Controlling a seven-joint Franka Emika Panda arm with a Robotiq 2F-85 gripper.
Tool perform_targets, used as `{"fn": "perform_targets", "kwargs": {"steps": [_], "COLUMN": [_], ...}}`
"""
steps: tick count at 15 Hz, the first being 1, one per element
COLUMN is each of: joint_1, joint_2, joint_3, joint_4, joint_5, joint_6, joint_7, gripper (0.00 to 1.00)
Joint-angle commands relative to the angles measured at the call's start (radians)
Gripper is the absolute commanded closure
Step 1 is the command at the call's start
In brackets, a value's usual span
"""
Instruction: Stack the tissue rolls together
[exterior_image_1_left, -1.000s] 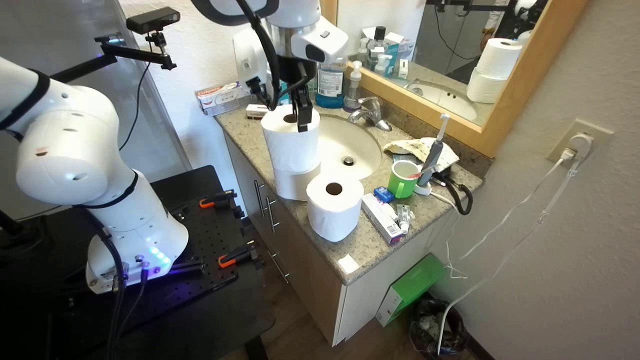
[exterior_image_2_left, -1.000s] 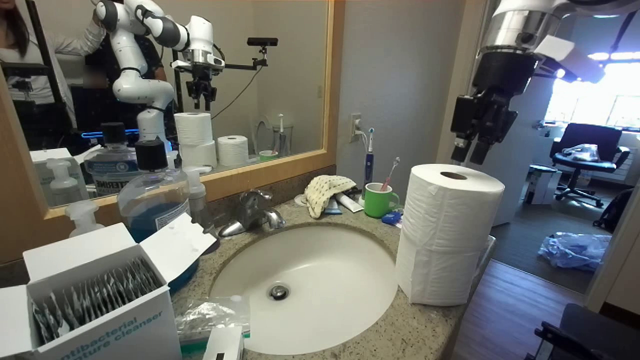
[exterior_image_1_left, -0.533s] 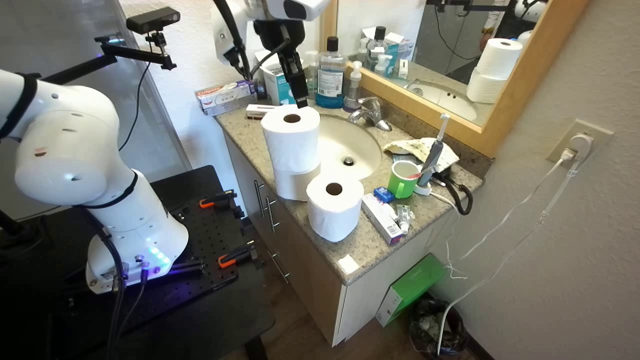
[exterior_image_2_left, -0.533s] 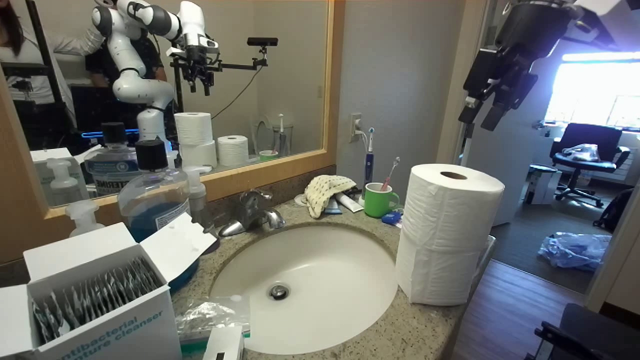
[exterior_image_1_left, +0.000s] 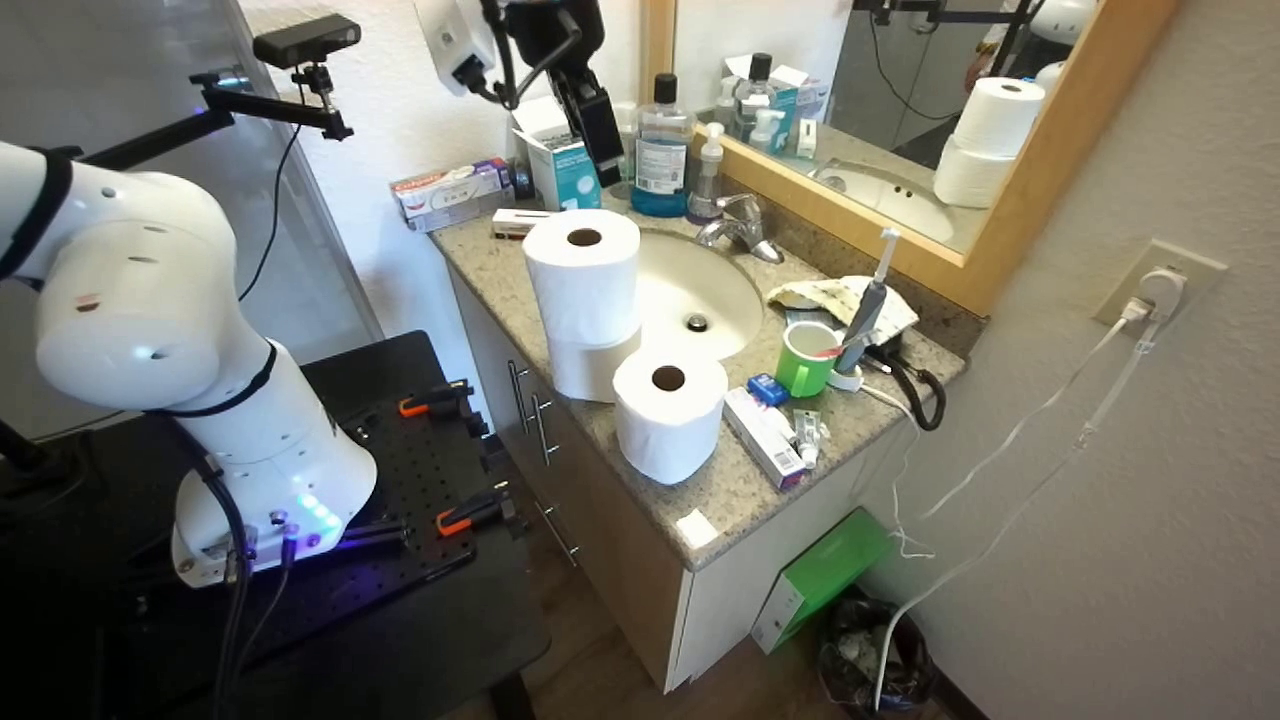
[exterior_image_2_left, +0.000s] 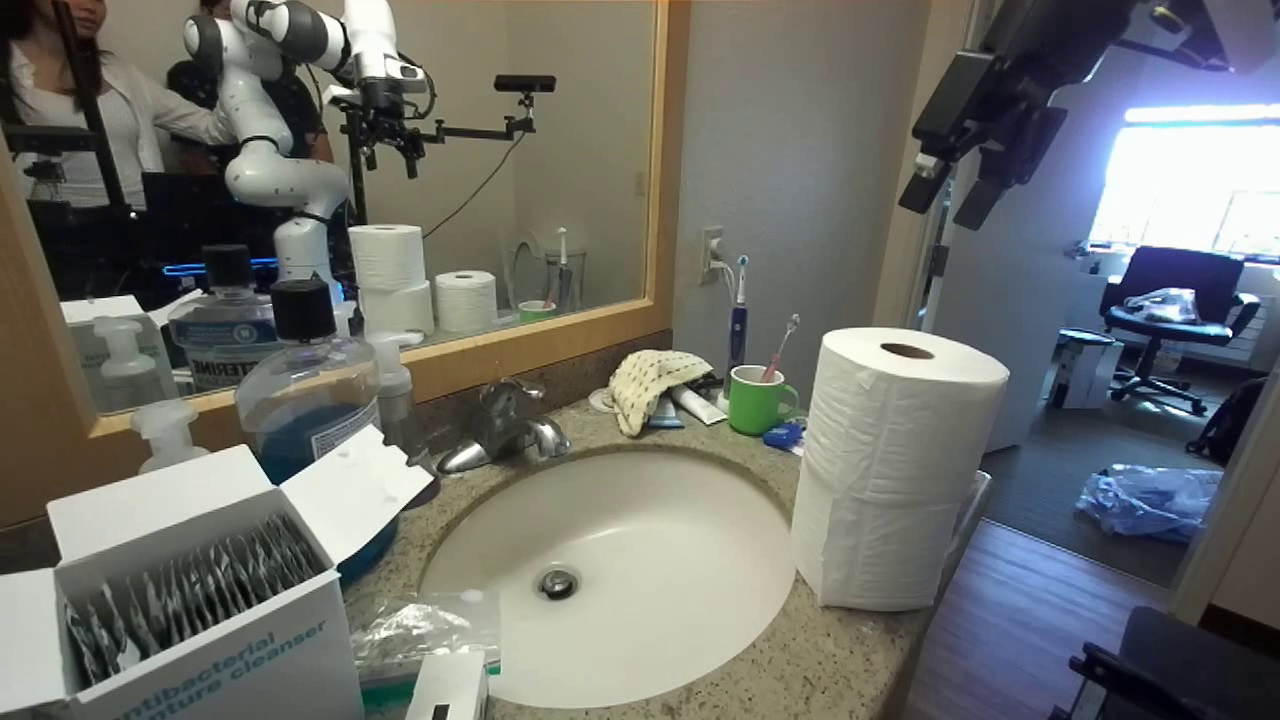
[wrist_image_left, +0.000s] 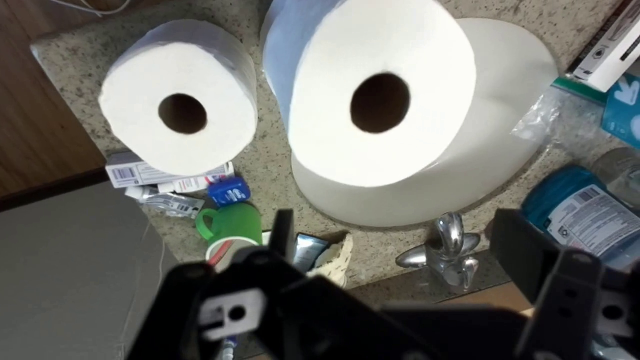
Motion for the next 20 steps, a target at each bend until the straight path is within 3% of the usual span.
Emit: {"fn": "perform_targets", "kwargs": {"steps": [1, 3, 8, 13, 15, 20], "joint_1": [0.002, -0.038, -0.081, -0.115, -0.128, -0.154], "joint_2": [0.192, 0.299, 0.526, 0.643, 0.663, 0.648], "joint_3": [0.039, 0.061, -0.018, -0.113, -0.141, -0.163], "joint_4": [0.096, 0.157, 0.375, 0.477, 0.473, 0.4], "joint_5": [-0.07, -0.192, -0.332, -0.272, -0.21, -0.13], "joint_6": [0.08, 0.13, 0.122, 0.129, 0.123, 0.132], "joint_7": [-0.019, -0.007, -0.088, -0.233, -0.304, -0.343], "gripper": [0.0, 0.0, 0.0, 0.0, 0.0, 0.0]}}
